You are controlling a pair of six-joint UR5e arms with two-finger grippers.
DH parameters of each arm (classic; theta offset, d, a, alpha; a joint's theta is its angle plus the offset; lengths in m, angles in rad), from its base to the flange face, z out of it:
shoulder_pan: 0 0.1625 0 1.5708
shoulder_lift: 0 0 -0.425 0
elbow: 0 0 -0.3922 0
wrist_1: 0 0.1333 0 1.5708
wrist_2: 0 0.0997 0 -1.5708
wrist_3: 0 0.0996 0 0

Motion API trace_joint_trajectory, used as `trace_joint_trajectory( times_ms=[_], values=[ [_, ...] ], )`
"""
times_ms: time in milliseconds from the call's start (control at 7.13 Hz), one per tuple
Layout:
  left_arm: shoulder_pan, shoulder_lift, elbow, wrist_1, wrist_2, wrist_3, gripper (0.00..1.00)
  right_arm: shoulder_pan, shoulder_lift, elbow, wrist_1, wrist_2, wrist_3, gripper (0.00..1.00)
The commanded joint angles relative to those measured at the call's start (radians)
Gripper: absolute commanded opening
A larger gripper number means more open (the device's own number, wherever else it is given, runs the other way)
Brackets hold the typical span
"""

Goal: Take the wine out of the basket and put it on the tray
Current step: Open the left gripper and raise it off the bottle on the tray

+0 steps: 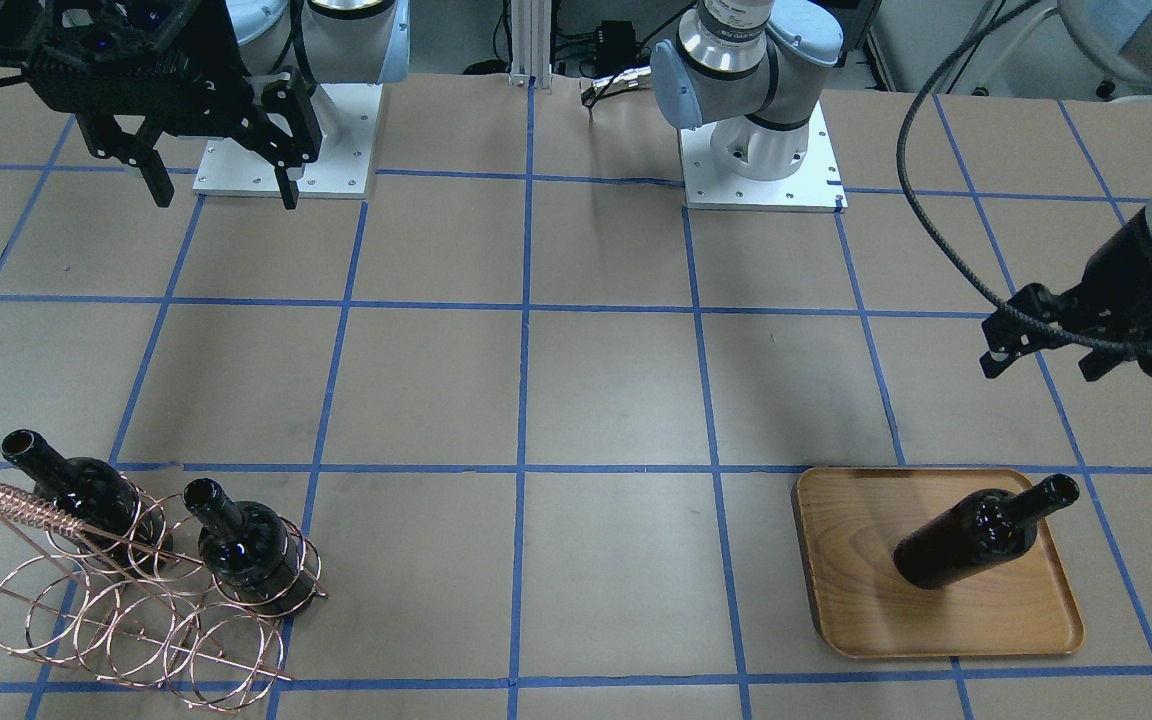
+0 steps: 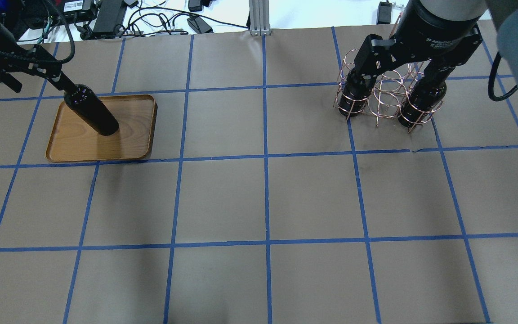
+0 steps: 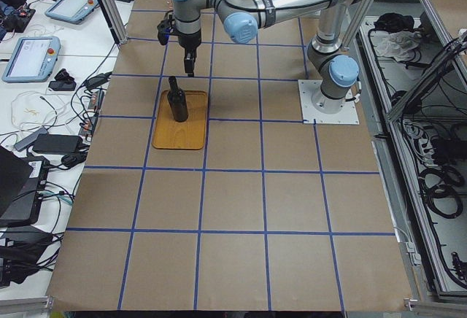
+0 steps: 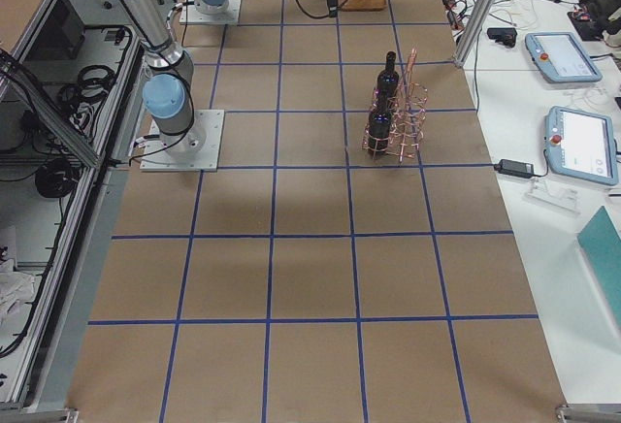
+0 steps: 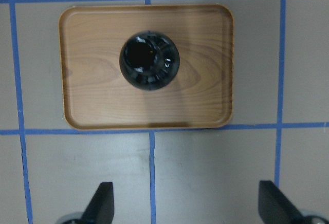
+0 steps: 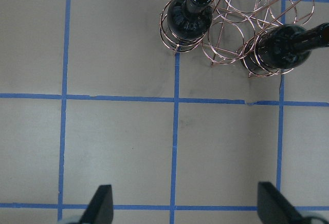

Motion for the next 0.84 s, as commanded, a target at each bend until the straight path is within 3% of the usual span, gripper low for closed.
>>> trace_joint_trajectory(
  times_ms=[0, 280, 421, 701],
  values=[
    [-0.089, 0.107, 0.01, -0.074, -0.015, -0.21, 1.0, -0.001, -0.002, 0.001, 0.0, -0.006, 0.0, 1.0],
    [-0.296, 0.117, 0.03, -0.059, -0.001, -0.465, 1.0, -0.001, -0.004, 0.002, 0.0, -0.006, 0.0, 1.0],
    [-0.358, 0.121, 0.032, -0.062, 0.028, -0.483, 1.0, 0.001, -0.004, 0.002, 0.0, -0.006, 0.0, 1.0],
    [-0.377, 0.115, 0.023, -0.066, 0.047, -0.469, 1.0, -0.001, -0.004, 0.004, 0.0, -0.006, 0.0, 1.0]
  ],
)
